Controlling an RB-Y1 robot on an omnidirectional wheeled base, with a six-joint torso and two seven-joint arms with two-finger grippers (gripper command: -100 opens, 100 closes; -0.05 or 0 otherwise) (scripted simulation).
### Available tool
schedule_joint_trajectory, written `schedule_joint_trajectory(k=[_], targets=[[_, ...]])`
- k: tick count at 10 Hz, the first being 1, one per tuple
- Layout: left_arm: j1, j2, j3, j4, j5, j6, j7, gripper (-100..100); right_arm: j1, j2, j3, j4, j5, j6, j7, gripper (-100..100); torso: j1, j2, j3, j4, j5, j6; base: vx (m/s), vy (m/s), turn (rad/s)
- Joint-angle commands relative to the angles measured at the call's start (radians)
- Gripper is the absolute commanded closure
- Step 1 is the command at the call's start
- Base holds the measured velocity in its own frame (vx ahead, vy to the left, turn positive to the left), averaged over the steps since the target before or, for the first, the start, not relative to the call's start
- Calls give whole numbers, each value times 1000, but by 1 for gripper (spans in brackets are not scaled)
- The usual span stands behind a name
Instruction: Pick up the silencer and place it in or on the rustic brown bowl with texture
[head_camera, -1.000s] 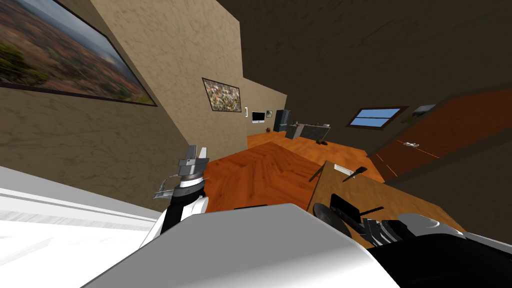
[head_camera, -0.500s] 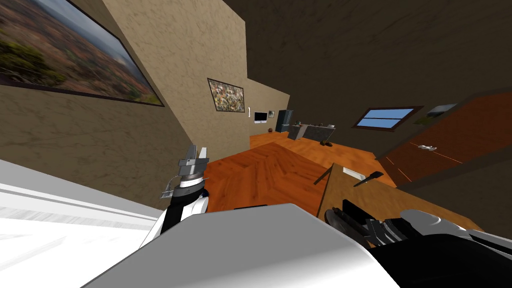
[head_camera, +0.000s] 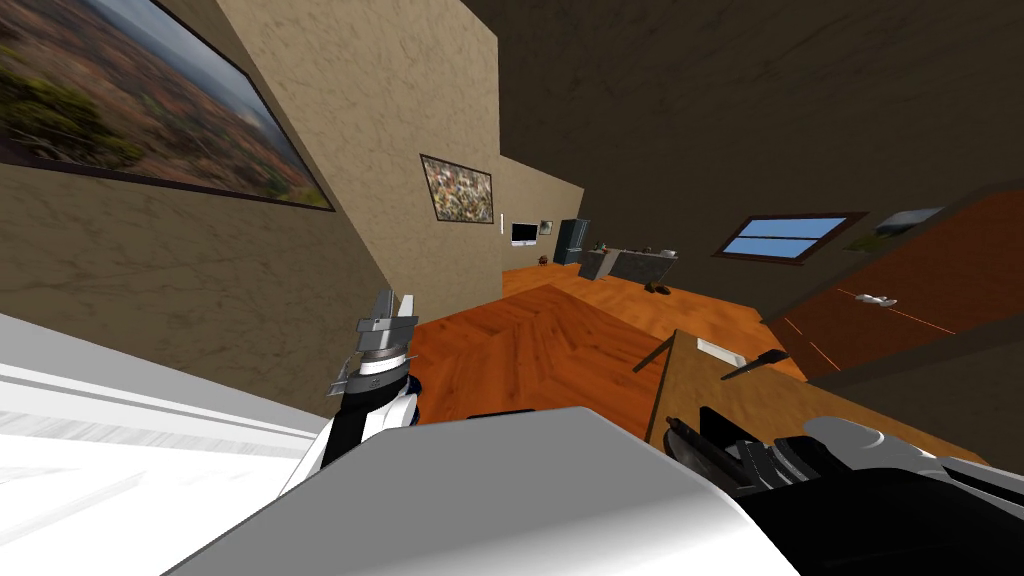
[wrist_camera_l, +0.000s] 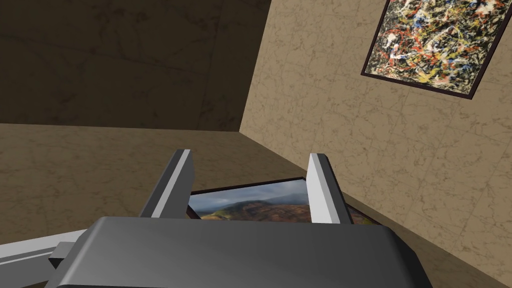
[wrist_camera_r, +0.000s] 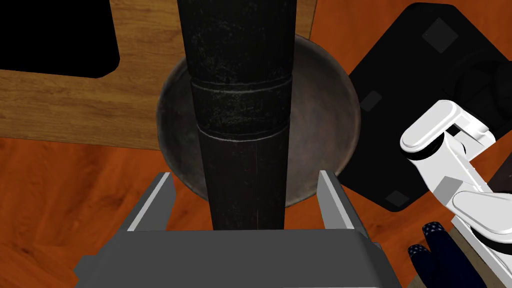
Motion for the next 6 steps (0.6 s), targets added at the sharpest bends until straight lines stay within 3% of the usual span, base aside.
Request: schedule_joint_trajectory(k=[1,4,5,6], targets=[[0,0,0,0,0,0,0,0,0,0,0,0,0,0,0,-100,0,0,0,0,0,0,0,0,0],[0,0,0,0,0,0,0,0,0,0,0,0,0,0,0,-100,-1,1,0,0,0,0,0,0,0],[0,0,0,0,0,0,0,0,0,0,0,0,0,0,0,0,-1,1,0,0,0,0,0,0,0],[0,0,0,0,0,0,0,0,-4,-29,-4,-8,-2,-28,-3,-100,-1,1,1,0,0,0,-1,5,-59]])
